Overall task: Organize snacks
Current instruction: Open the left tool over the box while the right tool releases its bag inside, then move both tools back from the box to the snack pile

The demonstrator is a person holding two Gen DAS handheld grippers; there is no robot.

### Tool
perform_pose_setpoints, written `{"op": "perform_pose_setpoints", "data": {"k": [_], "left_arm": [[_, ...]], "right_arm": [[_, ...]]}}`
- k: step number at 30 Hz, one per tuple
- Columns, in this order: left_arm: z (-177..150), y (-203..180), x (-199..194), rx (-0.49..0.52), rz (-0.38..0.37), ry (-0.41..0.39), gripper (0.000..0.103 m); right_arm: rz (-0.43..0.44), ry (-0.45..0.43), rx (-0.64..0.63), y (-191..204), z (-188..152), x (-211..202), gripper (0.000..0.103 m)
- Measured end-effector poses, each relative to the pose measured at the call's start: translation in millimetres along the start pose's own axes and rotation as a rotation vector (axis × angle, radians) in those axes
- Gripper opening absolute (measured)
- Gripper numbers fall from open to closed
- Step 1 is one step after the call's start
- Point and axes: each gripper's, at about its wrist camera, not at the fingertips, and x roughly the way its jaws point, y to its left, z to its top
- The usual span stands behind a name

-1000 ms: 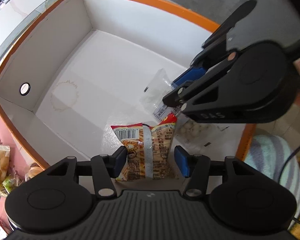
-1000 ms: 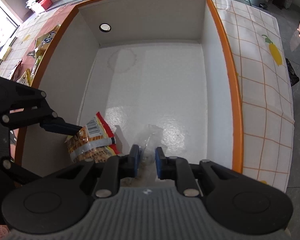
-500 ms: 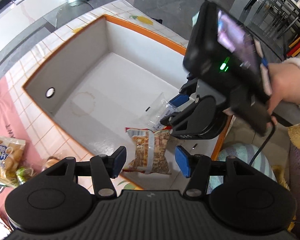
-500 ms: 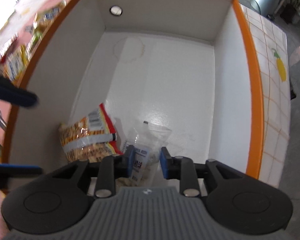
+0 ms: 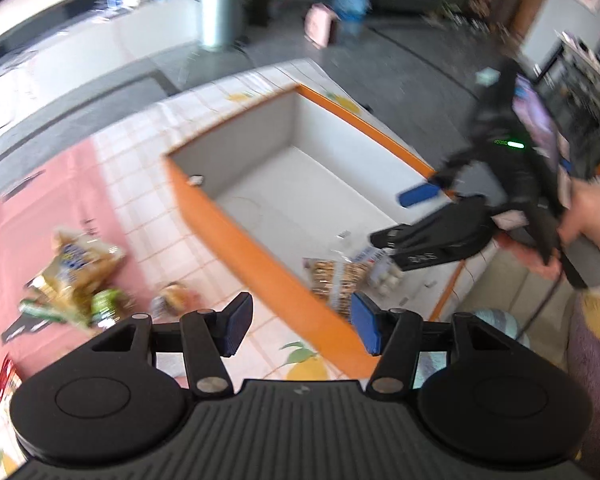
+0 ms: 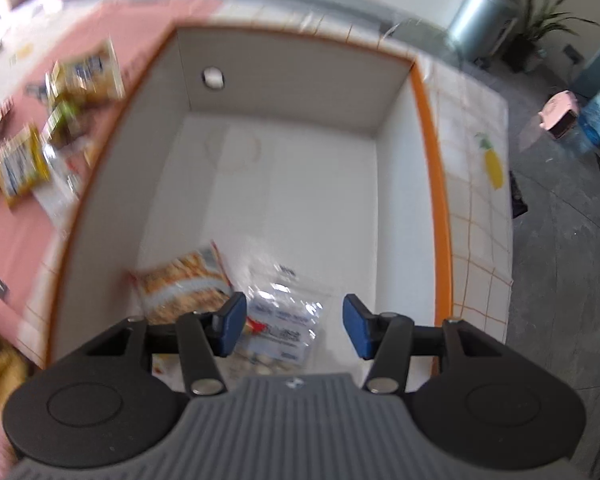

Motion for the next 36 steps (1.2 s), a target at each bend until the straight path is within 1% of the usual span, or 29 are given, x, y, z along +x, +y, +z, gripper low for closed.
{"op": "perform_pose_setpoints", "data": {"k": [5, 6, 7, 9, 13, 17, 21, 26, 29, 32, 34, 36], "left_arm": [[-31, 32, -34, -0.117, 0.091, -0.094, 0.066], [-37, 38, -40, -0.146, 0.104, -0.111, 0.066], [-43, 45, -45, -0.173, 0.114, -0.125, 0.066], [-55, 59, -53, -0.222, 0.135, -0.148, 0.066], [-80, 82, -69, -0.28, 0.2, -0.176, 0.066], [-110, 102, -82, -0.324, 0.27, -0.192, 0.066], [-138, 124, -92, -0.403, 0.279, -0.207, 0.066], [-171, 148, -101, -0.526, 0.305, -0.226, 0.066], [-186, 162, -103, -0.589, 0.316, -0.237, 0.066], [-196, 175, -102, -0.641, 0.33, -0.245, 0.066], [-197, 183, -99, -0.661, 0.331, -0.237, 0.068], [-196, 193, -94, -0.677, 0.316, -0.229, 0.075]], "right_arm": [[-0.012, -0.157, 0.069, 29, -7, -40, 0.053], [-0.018, -0.193, 0.079, 37, -8, -48, 0.057], [-0.025, -0.227, 0.088, 45, -10, -56, 0.059], [-0.027, -0.285, 0.107, 60, -14, -70, 0.059], [0.007, -0.363, 0.134, 89, -17, -88, 0.059], [0.041, -0.419, 0.166, 124, -22, -100, 0.059], [0.05, -0.47, 0.191, 161, -29, -100, 0.059], [0.082, -0.486, 0.219, 204, -34, -84, 0.059], [0.1, -0.46, 0.266, 224, -33, -66, 0.064], [0.118, -0.419, 0.316, 240, -33, -45, 0.064], [0.123, -0.393, 0.334, 251, -31, -31, 0.064], [0.127, -0.369, 0.347, 259, -27, -18, 0.066]]}}
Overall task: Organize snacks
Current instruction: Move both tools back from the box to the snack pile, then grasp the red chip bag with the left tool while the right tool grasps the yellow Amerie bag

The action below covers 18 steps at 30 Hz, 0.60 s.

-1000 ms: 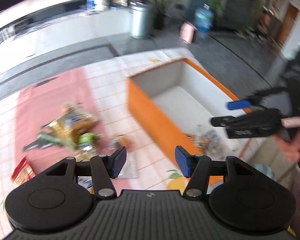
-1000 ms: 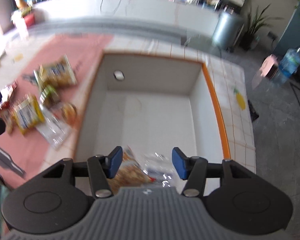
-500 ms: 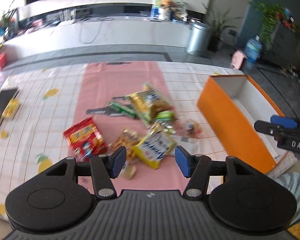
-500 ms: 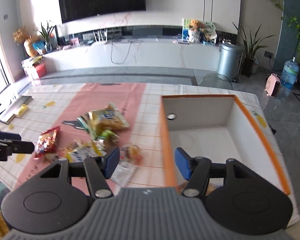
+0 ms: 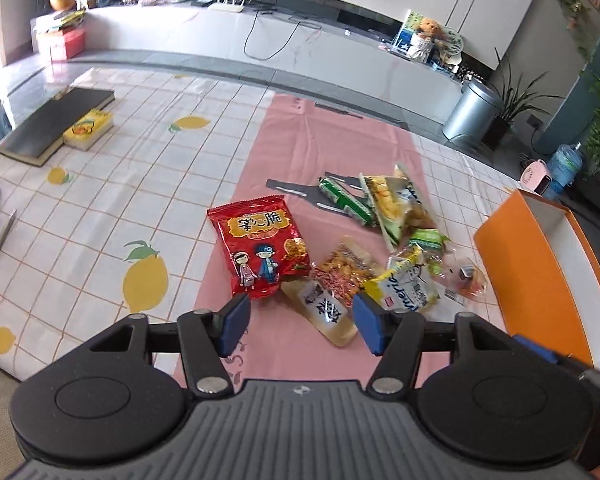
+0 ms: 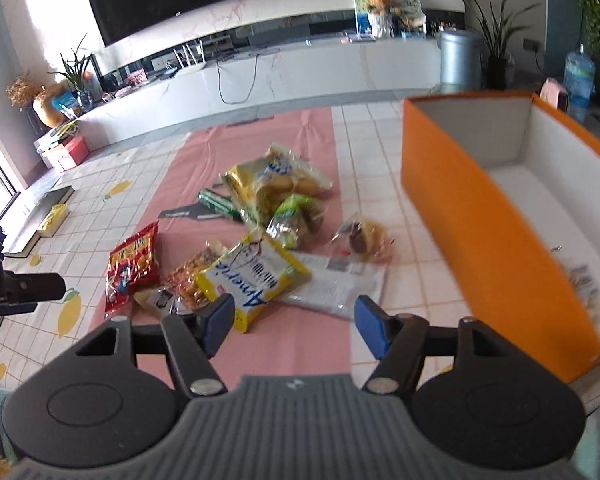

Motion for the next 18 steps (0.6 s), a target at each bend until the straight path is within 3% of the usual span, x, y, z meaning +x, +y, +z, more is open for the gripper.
{"op": "perform_pose_setpoints", "data": {"k": [5, 8, 18], "left_arm": [[14, 9, 19, -0.037, 0.009, 0.015, 0.084], [22, 13, 32, -0.053, 0.027, 0.027, 0.086], [45, 29, 75, -0.17, 0.067, 0.046, 0.089]], "right_arm": [[0.014, 0.038, 0.035, 13, 4, 29, 0.07], [0.02, 0.045, 0.073, 19, 9, 43, 0.079], [0.009, 0.101, 0.226, 24, 31, 91, 0.082]]}}
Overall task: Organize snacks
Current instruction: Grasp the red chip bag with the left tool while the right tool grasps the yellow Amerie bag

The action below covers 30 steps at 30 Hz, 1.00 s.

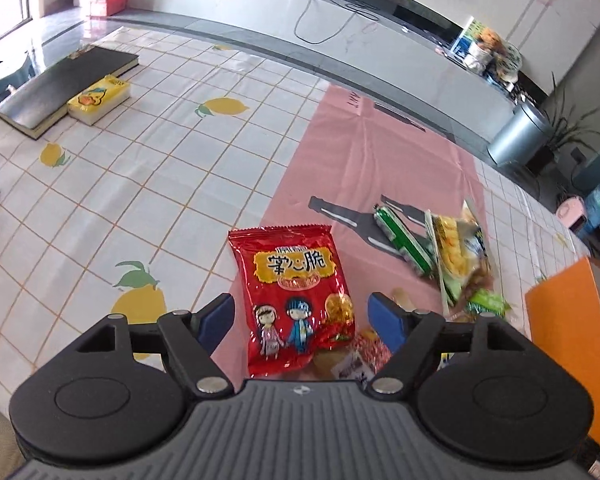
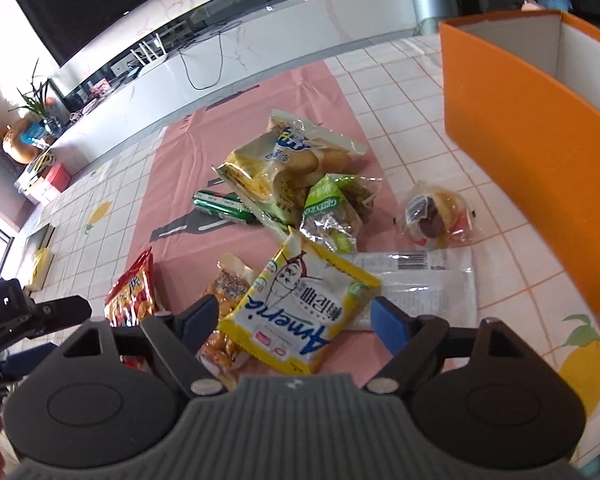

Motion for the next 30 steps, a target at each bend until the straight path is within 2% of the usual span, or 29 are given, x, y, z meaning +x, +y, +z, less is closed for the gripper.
{"op": "perform_pose_setpoints", "data": {"k": [8, 12, 13, 15, 19, 24, 30], "left_arm": [[7, 5, 25, -0.043, 0.0, 0.036, 0.09], [9, 9, 32, -0.088, 0.004, 0.053, 0.09], [9, 9, 35, -0.093, 0.008, 0.063, 0.091], [8, 8, 39, -0.095, 0.015, 0.079, 0.091], [6, 3, 44, -0.104, 0.023, 0.087, 0.091], [6, -3, 50, -0.103, 0.043, 0.104, 0.092], [4, -7, 60, -0.101, 0.074, 0.122, 0.096]], "right_arm": [[-0.038, 0.044, 0.057, 4, 4, 29, 0.082], [-0.06, 0.025, 0.011, 14, 3, 34, 0.082], [-0.068, 0.019, -0.009, 18, 3, 35, 0.079], [-0.097, 0.013, -0.064, 26, 1, 36, 0.065], [-0.126, 0.001, -0.131, 31, -2, 36, 0.056], [-0.115, 0.013, -0.172, 26, 0, 32, 0.055], [-0.138, 0.005, -0.319, 30, -5, 28, 0.055]]}}
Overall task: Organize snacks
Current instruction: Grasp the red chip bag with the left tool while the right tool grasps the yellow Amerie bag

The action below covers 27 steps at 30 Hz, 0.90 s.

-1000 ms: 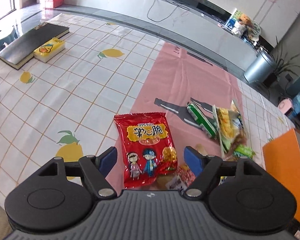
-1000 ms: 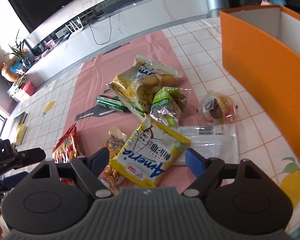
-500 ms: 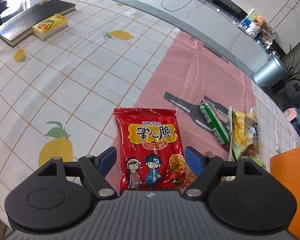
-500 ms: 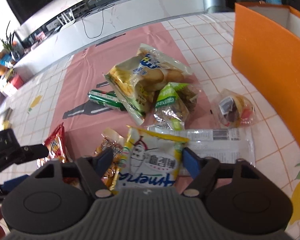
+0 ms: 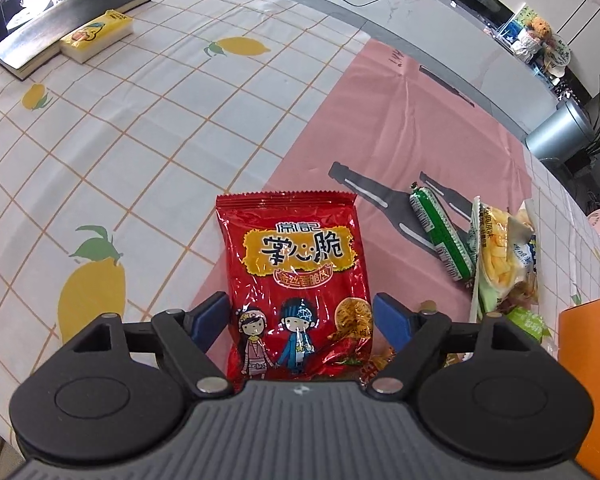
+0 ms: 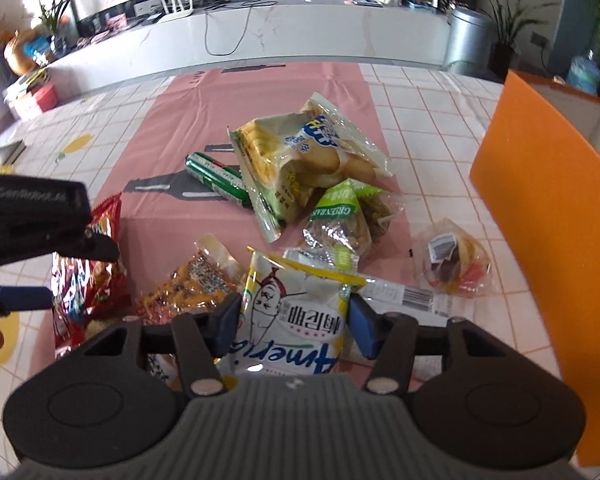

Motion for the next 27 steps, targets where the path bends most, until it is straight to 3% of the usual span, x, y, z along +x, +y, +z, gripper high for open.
{"op": "perform_pose_setpoints", "data": {"k": [10, 18, 27], "left_arm": [[-9, 0, 5, 0.137, 0.007, 0.029, 0.096], [-21, 8, -5, 0.321, -0.04, 0.169, 0.094], [-32, 11, -15, 0.458, 0.034, 0.113, 0.097]], "right_arm": [[0.015, 0.017, -0.012, -10, -2, 2, 0.055], [0.055, 0.028, -0.184, -8, -4, -7, 0.056], [0.037, 0.021, -0.229, -17, -14, -16, 0.065]]}}
